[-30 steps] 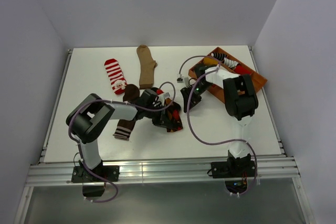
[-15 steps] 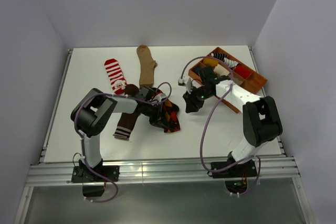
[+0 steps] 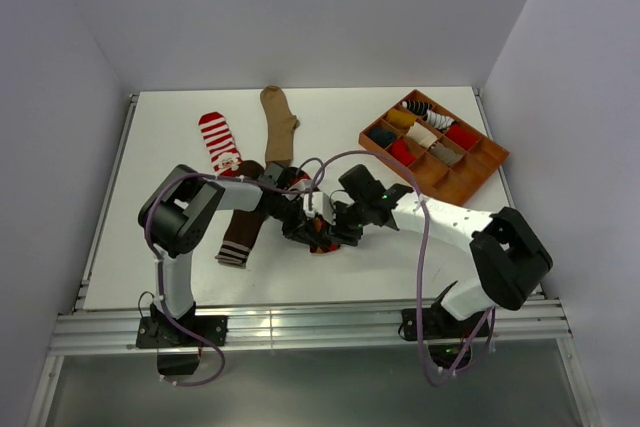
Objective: Roll the socks
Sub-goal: Roll the sock at the center of the board.
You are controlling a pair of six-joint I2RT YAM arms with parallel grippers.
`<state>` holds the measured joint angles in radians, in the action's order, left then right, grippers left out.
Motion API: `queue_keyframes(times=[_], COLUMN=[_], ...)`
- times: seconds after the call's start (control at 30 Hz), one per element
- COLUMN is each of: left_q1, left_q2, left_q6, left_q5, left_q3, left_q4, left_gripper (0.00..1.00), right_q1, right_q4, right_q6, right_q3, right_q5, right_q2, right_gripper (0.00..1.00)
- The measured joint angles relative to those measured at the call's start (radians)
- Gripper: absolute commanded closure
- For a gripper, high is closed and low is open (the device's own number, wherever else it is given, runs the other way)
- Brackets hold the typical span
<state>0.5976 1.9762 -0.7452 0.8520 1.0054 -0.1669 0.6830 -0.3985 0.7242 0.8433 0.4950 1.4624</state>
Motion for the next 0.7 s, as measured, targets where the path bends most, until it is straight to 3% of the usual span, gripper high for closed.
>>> queue_keyframes(times=[0.57, 0.7], left_q1=[-0.004, -0.005], left_q2=[0.003, 0.005], left_q6=[0.001, 0.002], left_q5=[0.002, 0.005], left_q3=[0.005, 0.005], left_q4=[-0.014, -0.014], left_gripper=[0.99, 0.99], right_q1=[0.184, 0.202], right_q4=[0.047, 0.048], right_q6=[0.060, 0.067], right_q3=[-0.001, -0.001], right_q5=[-0.197, -0.230], right_q2=[0.094, 0.102], right_gripper=[0.46, 0.51])
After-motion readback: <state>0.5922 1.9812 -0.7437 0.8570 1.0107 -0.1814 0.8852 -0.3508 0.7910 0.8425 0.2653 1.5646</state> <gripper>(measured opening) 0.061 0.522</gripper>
